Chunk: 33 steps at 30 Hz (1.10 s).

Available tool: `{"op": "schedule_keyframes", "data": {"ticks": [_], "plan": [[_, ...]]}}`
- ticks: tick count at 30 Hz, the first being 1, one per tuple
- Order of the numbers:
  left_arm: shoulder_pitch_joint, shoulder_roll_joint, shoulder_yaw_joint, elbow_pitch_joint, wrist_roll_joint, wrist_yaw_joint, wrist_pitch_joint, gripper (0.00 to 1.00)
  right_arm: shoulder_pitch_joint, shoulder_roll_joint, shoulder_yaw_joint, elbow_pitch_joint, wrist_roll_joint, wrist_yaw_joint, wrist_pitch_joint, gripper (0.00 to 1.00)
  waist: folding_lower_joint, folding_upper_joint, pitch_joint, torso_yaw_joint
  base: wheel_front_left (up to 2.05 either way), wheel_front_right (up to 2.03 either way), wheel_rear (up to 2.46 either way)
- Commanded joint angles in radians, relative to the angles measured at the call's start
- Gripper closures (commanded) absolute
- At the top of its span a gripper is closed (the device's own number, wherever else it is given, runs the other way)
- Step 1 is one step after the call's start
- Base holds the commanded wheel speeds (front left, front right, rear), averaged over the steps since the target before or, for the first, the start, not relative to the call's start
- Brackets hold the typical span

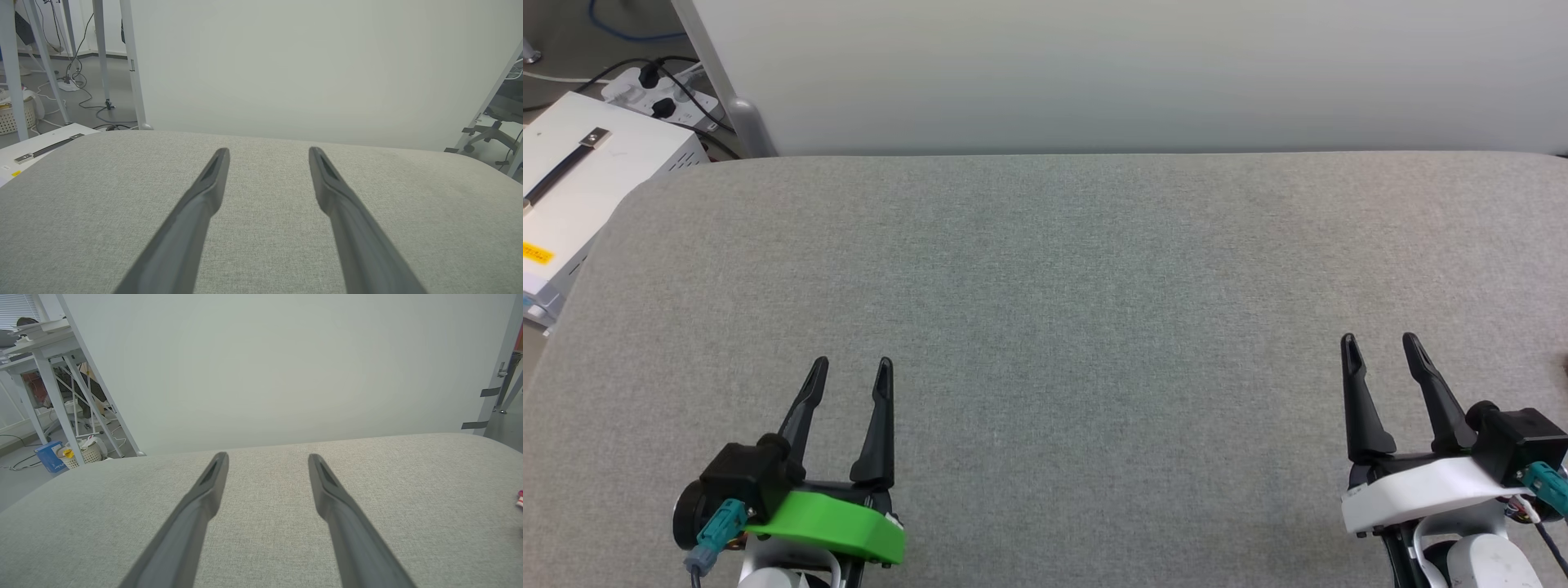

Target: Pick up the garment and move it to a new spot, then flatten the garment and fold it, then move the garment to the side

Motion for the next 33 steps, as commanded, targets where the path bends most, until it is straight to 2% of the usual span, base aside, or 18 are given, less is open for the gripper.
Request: {"op": "schedule_keyframes", "data": {"ticks": [1,7,8,33], "plan": [[0.013,-0.005,0.003,-0.002,0.009,-0.003,-0.006,0.00,0.001,0.003,-0.002,0.005,-0.009,-0.001,-0.007,0.00,0.0001,0.0120,0.000,0.000,0.00,0.00,0.00],[0.019,-0.014,0.018,-0.004,0.007,-0.003,-0.006,0.00,0.000,0.006,0.001,0.009,-0.009,-0.001,-0.009,0.00,0.0001,0.0120,0.001,-0.003,0.00,0.00,0.00],[0.002,-0.009,0.020,-0.001,0.005,0.000,0.000,1.00,0.000,0.003,0.002,0.008,0.000,0.000,0.000,1.00,0.0001,0.0000,0.001,-0.003,0.00,0.00,0.00],[0.001,-0.020,0.032,-0.008,0.051,0.021,0.044,1.00,0.006,0.005,0.003,-0.007,-0.041,0.000,0.041,1.00,0.0001,0.0020,-0.008,-0.001,0.00,0.00,0.00]]}}
